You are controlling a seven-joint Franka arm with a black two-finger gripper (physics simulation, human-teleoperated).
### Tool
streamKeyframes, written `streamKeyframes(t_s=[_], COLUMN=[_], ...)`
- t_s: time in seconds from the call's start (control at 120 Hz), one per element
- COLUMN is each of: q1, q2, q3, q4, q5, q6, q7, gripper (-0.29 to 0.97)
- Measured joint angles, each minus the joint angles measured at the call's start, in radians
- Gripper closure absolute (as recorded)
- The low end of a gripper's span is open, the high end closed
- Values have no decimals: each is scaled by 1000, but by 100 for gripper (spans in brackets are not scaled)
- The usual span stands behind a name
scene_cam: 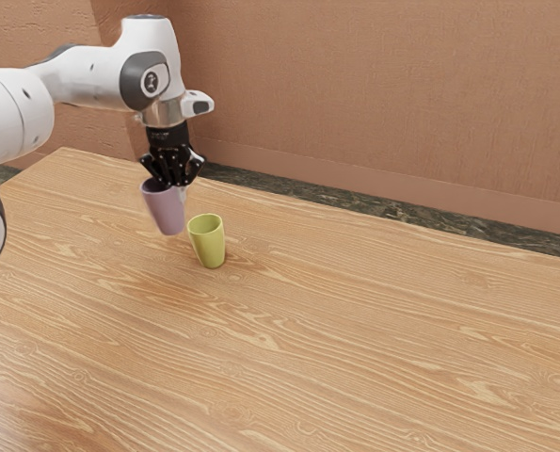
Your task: Place the left cup onto the right cup
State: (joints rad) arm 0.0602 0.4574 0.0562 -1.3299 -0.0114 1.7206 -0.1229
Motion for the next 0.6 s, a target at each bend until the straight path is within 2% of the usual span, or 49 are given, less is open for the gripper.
streamKeyframes(t_s=[0.6], q1=[-4], q2=[147], q3=[-12], q4=[216], q5=[19], q6=[-14], q7=[-95], gripper=[78])
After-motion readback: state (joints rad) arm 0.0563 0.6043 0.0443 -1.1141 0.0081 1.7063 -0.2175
